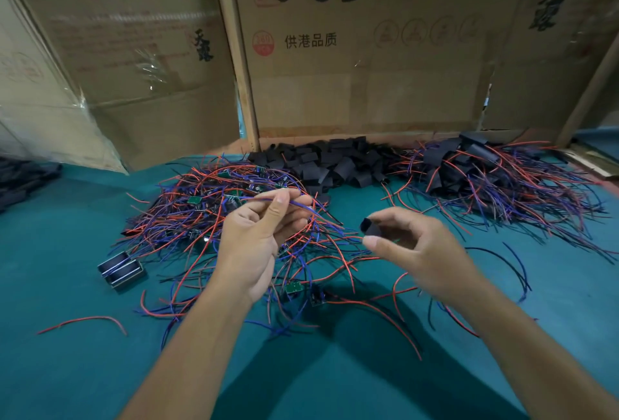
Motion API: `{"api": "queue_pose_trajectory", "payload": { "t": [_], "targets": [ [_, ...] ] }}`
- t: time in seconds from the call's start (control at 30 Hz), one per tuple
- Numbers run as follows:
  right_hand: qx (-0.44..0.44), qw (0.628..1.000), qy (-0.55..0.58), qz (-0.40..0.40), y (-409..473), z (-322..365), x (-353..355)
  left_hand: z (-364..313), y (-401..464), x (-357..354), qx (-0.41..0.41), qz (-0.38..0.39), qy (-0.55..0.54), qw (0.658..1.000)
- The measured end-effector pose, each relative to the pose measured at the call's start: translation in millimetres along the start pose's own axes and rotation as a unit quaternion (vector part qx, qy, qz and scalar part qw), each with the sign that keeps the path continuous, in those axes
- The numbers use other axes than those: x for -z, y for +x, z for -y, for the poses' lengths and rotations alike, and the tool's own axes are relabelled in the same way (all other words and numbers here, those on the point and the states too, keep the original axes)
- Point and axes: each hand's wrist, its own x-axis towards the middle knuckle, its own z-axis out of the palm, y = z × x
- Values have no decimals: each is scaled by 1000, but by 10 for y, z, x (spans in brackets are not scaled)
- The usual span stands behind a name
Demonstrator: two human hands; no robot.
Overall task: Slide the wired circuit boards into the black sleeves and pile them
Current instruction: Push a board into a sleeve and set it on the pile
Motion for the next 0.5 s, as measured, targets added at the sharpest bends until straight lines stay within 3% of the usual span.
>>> {"api": "queue_pose_trajectory", "payload": {
  "t": [0.07,0.5],
  "targets": [
    [45,991,-119,-34,-4,-13,-35,-6,-13,-18,-10,2,3,1000],
    [111,982,-122,-93,-132,127,-272,28,-55,-101,-89,11,49,995]
  ]
}}
